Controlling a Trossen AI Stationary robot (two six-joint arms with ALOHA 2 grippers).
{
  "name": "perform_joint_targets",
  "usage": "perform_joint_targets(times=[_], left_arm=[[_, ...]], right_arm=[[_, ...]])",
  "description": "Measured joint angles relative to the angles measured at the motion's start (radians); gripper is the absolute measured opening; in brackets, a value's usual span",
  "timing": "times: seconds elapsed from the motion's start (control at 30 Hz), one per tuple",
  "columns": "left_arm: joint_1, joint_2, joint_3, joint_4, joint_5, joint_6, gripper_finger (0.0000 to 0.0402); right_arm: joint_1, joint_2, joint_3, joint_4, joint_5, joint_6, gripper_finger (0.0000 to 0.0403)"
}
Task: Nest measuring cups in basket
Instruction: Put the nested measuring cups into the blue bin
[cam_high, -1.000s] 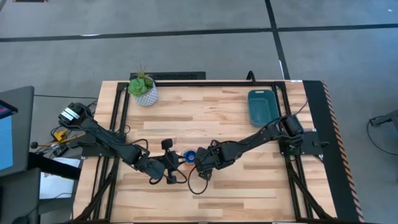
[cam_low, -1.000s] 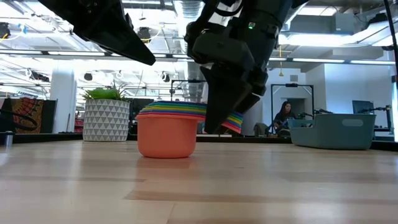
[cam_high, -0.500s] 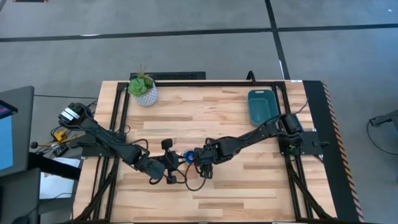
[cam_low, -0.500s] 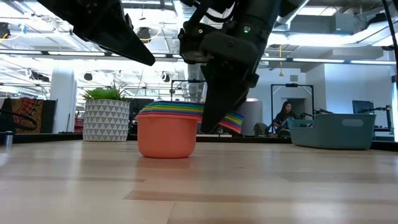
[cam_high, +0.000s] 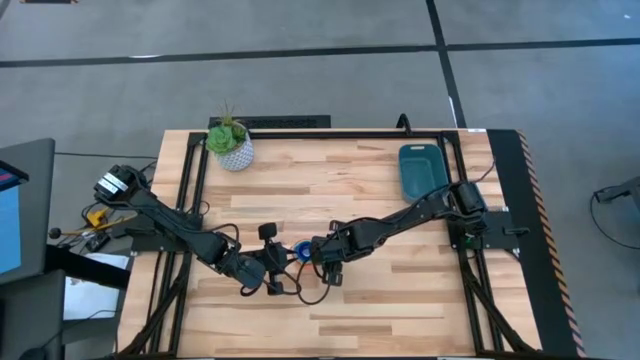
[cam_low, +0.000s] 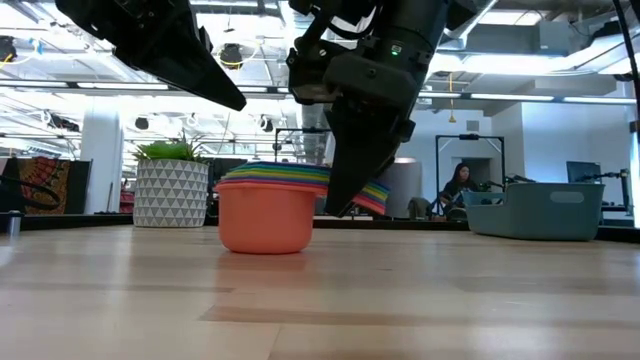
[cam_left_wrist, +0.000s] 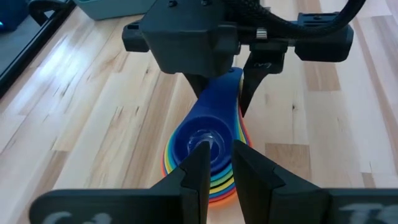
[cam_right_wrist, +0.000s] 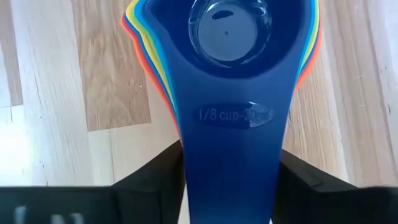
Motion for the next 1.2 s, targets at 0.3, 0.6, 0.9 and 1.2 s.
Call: perform_joint_targets(times=[0.3, 0.6, 0.9, 1.2], left_arm=[[0.000, 0.000, 0.000, -0.012, -0.007, -0.001, 0.0054], [0.000, 0.000, 0.000, -0.047, -0.022, -0.019, 0.0054], [0.000, -0.063, 0.000, -0.150, -0.078, -0.036, 0.0054], [0.000, -0.213, 0.000, -0.307, -0.157, -0.105, 0.0054]], right_arm=[[0.000, 0.000, 0.000, -0.001, 0.001, -0.003, 0.0171], [0.000, 0.000, 0.000, -0.011, 0.003, -0.010, 0.0175], [0.000, -0.012, 0.000, -0.070, 0.015, -0.013, 0.0172], [-0.003, -0.066, -0.002, -0.122, 0.035, -0.026, 0.0167]])
